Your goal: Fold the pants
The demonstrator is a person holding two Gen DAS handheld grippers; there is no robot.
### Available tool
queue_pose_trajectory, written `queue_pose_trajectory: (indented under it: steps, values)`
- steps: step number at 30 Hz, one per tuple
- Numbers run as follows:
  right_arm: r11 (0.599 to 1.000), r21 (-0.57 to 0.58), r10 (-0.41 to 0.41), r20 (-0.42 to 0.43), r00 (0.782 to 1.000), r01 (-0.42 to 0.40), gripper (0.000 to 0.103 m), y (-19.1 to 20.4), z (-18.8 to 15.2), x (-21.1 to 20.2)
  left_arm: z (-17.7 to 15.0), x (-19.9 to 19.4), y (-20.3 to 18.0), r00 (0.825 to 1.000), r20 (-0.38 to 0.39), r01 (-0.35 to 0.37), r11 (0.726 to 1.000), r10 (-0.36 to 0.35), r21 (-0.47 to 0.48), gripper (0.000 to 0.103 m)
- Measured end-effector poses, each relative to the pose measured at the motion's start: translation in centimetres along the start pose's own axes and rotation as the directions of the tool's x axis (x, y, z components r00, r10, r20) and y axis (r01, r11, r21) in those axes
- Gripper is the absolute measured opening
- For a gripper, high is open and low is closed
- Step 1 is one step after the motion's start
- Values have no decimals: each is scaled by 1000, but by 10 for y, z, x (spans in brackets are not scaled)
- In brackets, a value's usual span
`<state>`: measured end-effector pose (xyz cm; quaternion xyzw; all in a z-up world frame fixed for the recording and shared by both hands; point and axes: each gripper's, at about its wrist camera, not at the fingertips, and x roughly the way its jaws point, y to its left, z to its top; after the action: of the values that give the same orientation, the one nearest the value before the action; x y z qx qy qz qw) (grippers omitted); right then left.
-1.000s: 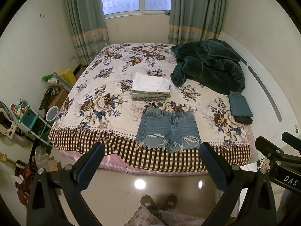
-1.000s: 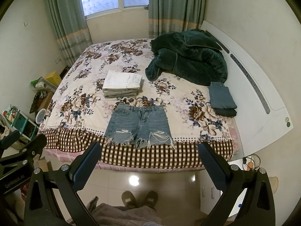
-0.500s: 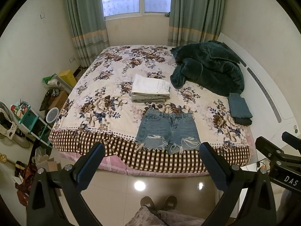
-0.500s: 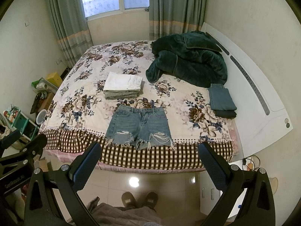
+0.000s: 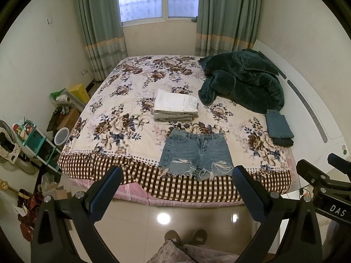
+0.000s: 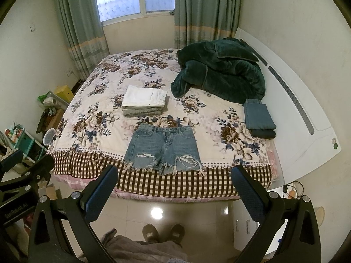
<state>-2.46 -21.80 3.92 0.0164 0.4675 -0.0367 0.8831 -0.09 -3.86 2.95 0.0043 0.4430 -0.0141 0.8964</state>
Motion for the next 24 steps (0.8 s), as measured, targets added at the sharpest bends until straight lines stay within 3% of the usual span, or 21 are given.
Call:
queue_pose_trajectory:
  steps: [10, 16, 24]
  values:
    - [1000, 2, 3, 0, 1000, -3, 103, -2, -5, 1, 5, -3, 4, 1000, 0, 10, 1000, -10, 2, 102]
    - [1000, 19, 0, -23, 1000, 1, 103, 5, 9, -5, 0, -2, 4, 1000, 2, 9, 1000, -9, -1, 102]
    - [997, 74, -19, -55, 998, 23, 103, -3, 17, 53, 7, 44, 16, 1000, -14, -4, 1000, 4, -11, 103]
